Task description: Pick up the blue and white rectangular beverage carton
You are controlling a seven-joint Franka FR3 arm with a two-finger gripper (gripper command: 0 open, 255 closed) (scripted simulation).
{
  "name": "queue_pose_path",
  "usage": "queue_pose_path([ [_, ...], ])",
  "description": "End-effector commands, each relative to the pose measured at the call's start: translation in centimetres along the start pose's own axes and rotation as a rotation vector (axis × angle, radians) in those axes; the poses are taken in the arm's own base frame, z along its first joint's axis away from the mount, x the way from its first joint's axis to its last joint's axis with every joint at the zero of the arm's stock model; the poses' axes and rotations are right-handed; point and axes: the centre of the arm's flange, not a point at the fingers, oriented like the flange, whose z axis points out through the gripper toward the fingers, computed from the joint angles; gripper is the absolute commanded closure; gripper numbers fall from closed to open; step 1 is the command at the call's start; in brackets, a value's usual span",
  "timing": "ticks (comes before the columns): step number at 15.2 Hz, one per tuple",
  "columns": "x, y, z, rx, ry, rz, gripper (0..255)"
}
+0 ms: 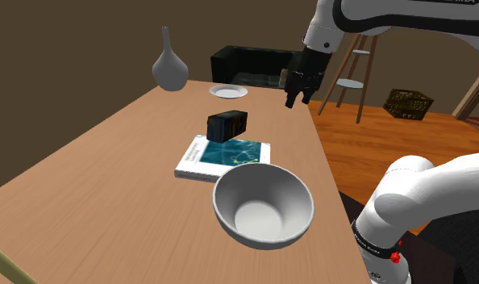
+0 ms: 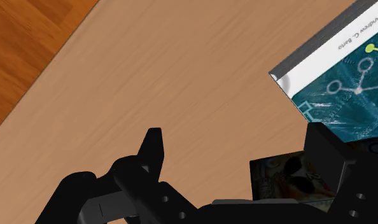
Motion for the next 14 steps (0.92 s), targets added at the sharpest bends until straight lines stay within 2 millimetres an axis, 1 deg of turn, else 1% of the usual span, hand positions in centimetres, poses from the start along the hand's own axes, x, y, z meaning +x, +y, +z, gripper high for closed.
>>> queue_pose_path([
  [1,0.0,0.0,0.0,0.0,0.0,0.0,0],
  [5,4.3,-4.0,1.3,-0.007,-0.073,0.265,0],
  [8,8.0,-6.2,2.5,-0.012,-0.128,0.464,0],
  [11,12.0,-7.6,3.9,-0.018,-0.184,0.663,0],
  [14,16.2,-8.2,5.5,-0.023,-0.239,0.862,0],
])
